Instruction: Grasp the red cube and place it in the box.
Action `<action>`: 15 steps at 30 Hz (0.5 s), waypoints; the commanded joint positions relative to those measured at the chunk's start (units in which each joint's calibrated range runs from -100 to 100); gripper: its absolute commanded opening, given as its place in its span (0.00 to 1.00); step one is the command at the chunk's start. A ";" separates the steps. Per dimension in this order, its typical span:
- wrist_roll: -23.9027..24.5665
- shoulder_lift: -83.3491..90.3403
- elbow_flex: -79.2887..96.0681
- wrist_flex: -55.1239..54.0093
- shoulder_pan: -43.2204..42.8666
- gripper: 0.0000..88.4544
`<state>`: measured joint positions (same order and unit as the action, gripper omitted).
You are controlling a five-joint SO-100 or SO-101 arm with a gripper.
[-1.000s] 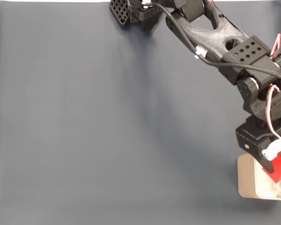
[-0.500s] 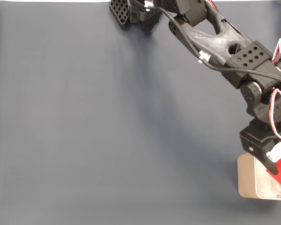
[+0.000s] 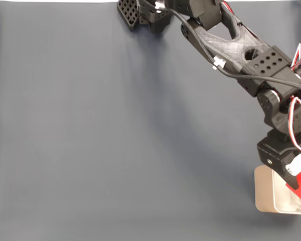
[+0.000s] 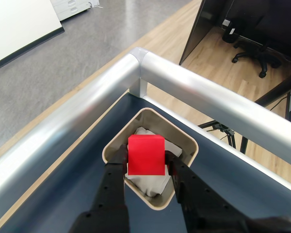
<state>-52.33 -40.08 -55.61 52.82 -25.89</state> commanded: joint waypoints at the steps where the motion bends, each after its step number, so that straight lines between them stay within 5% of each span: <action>1: 0.59 0.91 -3.06 -1.02 0.89 0.06; 12: 0.68 0.82 -3.06 -1.10 1.53 0.08; 14: 0.78 0.74 -3.06 -0.94 1.53 0.16; 15: 1.03 0.74 -3.06 -0.78 1.53 0.28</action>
<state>-52.14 -40.08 -55.61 52.74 -25.07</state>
